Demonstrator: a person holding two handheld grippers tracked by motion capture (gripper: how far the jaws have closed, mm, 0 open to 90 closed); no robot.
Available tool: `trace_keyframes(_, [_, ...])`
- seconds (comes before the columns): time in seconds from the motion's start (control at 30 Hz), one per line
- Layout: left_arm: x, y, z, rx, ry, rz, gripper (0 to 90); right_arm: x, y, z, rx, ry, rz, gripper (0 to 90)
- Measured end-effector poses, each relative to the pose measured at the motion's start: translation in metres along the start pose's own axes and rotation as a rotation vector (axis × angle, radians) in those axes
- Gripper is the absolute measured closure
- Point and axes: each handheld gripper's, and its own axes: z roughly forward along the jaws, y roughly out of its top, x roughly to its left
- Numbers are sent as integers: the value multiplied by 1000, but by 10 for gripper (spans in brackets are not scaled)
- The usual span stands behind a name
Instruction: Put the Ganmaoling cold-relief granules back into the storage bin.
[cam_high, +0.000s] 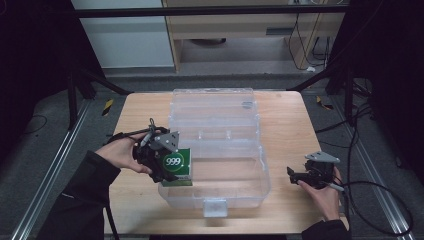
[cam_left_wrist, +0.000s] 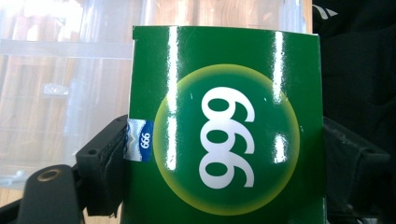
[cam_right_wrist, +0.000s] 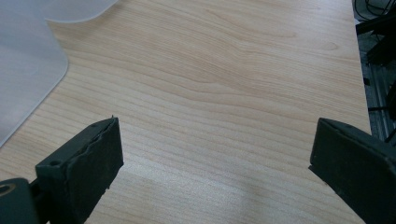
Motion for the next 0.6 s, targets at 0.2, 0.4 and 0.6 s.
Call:
trace_keyframes(0.2, [1, -1, 11, 10, -17, -2, 148, 1, 0, 0, 2, 0, 3, 28])
trace_keyframes(0.4, [1, -3, 20, 22, -19, 0, 148, 0, 0, 1, 1, 1, -6, 28])
trace_keyframes(0.6, [4, -4, 31, 23, -22, 0, 148, 0, 0, 1, 1, 0, -8, 28])
